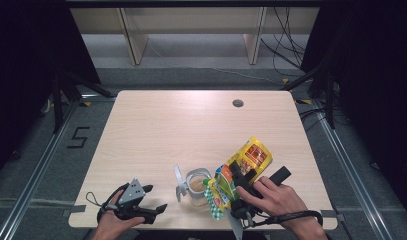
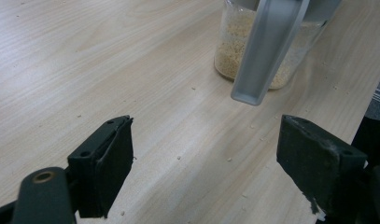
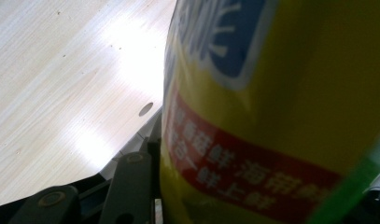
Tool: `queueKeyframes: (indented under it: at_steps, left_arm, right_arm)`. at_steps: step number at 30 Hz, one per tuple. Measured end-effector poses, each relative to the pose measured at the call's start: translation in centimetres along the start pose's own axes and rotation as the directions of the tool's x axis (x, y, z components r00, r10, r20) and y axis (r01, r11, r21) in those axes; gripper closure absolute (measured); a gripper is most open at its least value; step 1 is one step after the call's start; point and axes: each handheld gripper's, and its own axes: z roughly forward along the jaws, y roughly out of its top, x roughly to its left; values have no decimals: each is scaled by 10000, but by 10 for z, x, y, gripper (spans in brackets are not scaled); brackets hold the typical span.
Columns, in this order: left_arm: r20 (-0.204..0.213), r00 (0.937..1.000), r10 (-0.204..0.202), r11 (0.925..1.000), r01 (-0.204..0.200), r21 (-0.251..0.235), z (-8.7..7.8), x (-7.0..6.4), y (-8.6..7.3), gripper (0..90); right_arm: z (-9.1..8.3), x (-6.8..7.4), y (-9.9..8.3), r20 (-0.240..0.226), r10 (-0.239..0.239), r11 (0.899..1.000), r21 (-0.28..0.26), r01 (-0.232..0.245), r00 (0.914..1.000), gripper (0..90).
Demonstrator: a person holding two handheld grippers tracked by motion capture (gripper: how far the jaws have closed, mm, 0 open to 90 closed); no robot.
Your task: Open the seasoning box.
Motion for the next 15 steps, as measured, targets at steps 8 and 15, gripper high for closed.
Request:
queueKeyframes:
  at_steps: [8, 15]
  left_arm:
    - [0, 9997, -260, 9996, 260, 133, 0, -2, -1, 182]
    - [-6, 9997, -249, 9997, 249, -9, 0, -2, 0, 182]
  right_arm:
    - [1, 0, -1, -17, 0, 10000, -26, 0, 10000, 601]
    - [1, -1, -1, -121, -210, 9998, 26, 211, 9997, 601]
